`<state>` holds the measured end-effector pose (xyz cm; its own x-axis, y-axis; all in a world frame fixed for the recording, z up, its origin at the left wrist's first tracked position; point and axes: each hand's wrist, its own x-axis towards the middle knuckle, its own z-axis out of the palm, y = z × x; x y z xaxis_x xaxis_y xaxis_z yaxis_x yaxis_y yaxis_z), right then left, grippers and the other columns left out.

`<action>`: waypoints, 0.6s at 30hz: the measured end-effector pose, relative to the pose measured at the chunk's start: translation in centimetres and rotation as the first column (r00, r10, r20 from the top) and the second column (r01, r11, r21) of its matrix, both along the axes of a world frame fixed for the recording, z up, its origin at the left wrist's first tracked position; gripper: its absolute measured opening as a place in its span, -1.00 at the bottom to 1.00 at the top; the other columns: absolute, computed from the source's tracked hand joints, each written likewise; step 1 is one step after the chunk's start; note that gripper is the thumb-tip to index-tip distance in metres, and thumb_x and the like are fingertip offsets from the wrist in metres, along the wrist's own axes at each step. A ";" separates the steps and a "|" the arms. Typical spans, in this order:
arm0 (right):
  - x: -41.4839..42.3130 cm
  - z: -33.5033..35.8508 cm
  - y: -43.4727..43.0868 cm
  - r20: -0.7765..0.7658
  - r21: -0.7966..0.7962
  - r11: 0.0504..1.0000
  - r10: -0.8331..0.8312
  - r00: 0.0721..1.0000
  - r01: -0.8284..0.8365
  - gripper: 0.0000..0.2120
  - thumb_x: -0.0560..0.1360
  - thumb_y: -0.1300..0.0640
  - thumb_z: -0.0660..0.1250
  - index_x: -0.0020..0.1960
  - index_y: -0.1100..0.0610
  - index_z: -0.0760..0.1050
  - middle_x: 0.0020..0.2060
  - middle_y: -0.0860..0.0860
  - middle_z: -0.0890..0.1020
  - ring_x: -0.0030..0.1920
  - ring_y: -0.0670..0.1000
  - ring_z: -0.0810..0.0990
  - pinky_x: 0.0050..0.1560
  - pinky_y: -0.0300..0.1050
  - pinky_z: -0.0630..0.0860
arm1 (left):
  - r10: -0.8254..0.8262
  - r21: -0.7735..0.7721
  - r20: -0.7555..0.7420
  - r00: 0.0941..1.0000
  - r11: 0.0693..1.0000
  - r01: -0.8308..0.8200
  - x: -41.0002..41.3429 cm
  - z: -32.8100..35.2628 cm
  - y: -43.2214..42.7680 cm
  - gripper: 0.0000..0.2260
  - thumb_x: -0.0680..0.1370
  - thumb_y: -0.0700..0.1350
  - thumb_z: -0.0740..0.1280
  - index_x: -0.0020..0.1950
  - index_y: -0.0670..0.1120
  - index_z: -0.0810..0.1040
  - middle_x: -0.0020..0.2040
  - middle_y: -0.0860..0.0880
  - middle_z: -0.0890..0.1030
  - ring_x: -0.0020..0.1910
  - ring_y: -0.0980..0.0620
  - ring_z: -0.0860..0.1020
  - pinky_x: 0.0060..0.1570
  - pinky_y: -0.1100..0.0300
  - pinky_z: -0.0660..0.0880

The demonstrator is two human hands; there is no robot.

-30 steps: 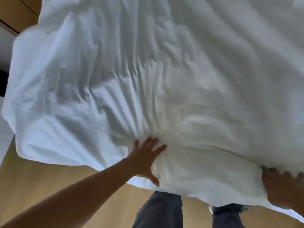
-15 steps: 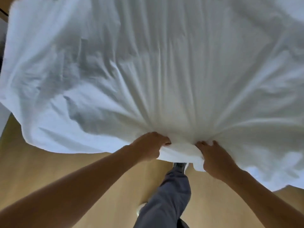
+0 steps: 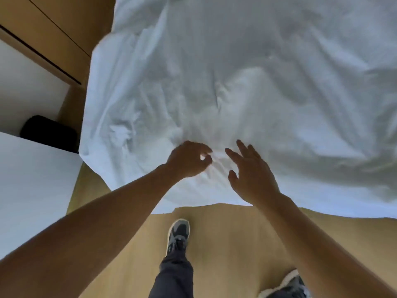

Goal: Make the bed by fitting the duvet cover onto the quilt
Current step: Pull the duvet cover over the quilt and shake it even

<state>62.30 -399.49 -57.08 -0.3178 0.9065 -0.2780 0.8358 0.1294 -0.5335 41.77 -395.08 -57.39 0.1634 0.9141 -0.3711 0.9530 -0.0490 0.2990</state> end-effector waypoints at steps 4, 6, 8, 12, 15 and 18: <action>-10.9 0.4 4.2 -0.133 0.098 0.979 -0.165 0.977 0.178 -0.35 0.56 -0.19 0.28 0.59 -0.17 0.13 0.61 -0.01 0.14 0.57 0.14 0.19 0.45 0.11 0.31 | 0.329 0.568 -0.105 0.938 0.794 -0.215 -14.3 2.5 7.3 -0.51 0.51 0.17 0.39 0.42 0.07 0.49 0.41 -0.12 0.43 0.32 -0.26 0.43 0.27 -0.14 0.38; -16.6 0.3 7.0 -0.203 0.020 0.945 -0.315 0.927 0.326 -0.22 0.50 -0.30 0.31 0.61 -0.14 0.05 0.58 0.03 0.21 0.52 0.13 0.28 0.42 0.07 0.32 | 0.416 0.129 -0.097 0.904 0.906 -0.403 -18.9 1.6 8.8 -0.18 0.41 0.44 0.36 0.59 0.24 0.16 0.60 -0.09 0.13 0.52 -0.25 0.18 0.45 -0.24 0.23; -20.8 -0.7 9.4 -0.146 -0.110 0.879 -0.475 0.868 0.463 -0.06 0.46 -0.29 0.37 0.63 -0.01 -0.04 0.52 0.12 0.30 0.48 0.17 0.33 0.40 0.05 0.33 | 0.184 -0.218 -0.185 0.965 0.950 -0.223 -20.5 -0.9 8.0 -0.05 0.32 0.58 0.26 0.59 0.34 -0.05 0.64 -0.06 0.00 0.59 -0.21 0.03 0.51 -0.27 0.12; -23.8 -3.7 10.2 0.278 -0.189 0.800 -0.512 0.813 0.569 0.05 0.42 -0.32 0.40 0.63 0.02 -0.15 0.51 0.14 0.24 0.47 0.23 0.27 0.36 0.27 0.34 | -0.067 -0.188 -0.165 0.984 0.982 0.035 -23.5 -2.7 10.2 -0.29 0.41 0.53 0.22 0.52 0.36 0.23 0.54 -0.09 0.26 0.51 -0.19 0.25 0.43 -0.19 0.27; -25.3 -4.8 10.1 0.447 -0.266 0.796 -0.398 0.801 0.544 0.27 0.22 -0.55 0.37 0.60 -0.07 -0.31 0.58 0.15 -0.07 0.55 0.24 0.05 0.33 0.44 0.25 | 0.243 0.145 -0.294 0.924 0.967 -0.208 -30.3 -0.8 15.7 -0.22 0.39 0.47 0.32 0.52 0.18 0.23 0.52 -0.15 0.21 0.49 -0.27 0.22 0.36 -0.29 0.23; -26.8 -5.7 10.1 0.488 -0.304 0.774 -0.374 0.789 0.555 0.38 0.09 -0.67 0.28 0.57 -0.10 -0.40 0.56 0.21 -0.29 0.58 0.25 -0.19 0.33 0.51 0.18 | 0.606 -0.104 -0.158 0.780 0.775 -0.623 -36.1 -1.9 17.3 0.27 0.15 0.48 0.53 0.62 0.06 -0.10 0.59 -0.21 0.07 0.56 -0.29 0.10 0.46 -0.35 0.12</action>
